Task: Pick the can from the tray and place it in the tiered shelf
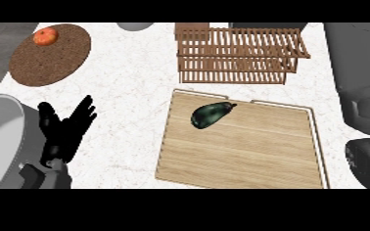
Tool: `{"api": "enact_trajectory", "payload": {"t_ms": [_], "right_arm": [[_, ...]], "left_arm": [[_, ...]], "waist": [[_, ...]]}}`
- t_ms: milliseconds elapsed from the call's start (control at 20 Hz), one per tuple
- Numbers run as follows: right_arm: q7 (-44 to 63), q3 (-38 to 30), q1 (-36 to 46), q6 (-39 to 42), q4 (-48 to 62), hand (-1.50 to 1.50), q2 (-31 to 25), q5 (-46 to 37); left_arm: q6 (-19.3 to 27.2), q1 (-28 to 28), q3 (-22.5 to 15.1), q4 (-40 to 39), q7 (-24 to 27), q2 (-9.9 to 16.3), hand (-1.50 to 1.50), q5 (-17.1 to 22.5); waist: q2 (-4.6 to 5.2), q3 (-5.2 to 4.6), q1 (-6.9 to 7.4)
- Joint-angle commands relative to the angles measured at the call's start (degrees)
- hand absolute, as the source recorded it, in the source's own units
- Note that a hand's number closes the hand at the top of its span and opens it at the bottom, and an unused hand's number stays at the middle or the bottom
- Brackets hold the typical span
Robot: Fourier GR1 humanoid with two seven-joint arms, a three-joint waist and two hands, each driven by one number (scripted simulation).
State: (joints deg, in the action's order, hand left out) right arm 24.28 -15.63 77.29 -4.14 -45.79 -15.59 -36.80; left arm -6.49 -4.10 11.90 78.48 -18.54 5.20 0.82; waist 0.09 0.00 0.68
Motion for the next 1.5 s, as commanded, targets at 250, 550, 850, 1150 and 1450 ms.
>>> {"api": "enact_trajectory", "payload": {"t_ms": [250,550,850,1150,1450], "right_arm": [[0.1,-10.1,1.6,-3.7,-1.5,-1.5,-0.9,10.9],[1.6,-11.1,1.9,-11.0,-1.7,-1.5,-6.1,8.6],[6.3,-14.1,0.0,-16.3,-4.9,-1.5,-11.8,7.9],[3.5,-21.1,-7.2,-6.7,-6.9,-1.5,-20.9,17.6],[4.2,-22.5,-14.3,0.7,-12.7,-1.5,-24.9,24.3]], "left_arm": [[0.8,2.0,-0.9,3.1,-2.1,-0.4,0.0,-0.3],[-0.4,0.9,-0.4,0.0,1.2,0.5,0.0,0.1],[0.2,1.4,0.1,1.1,0.0,0.8,0.0,0.4],[0.3,2.6,0.0,2.6,-0.5,1.0,0.0,0.5],[-1.5,2.7,0.7,-0.5,1.9,1.8,0.0,1.6]], "waist": [[-0.09,0.03,0.12],[0.0,-0.03,-0.2],[-0.25,-0.02,-0.58],[-0.23,0.05,-0.74],[-0.15,-0.01,-0.83]]}}
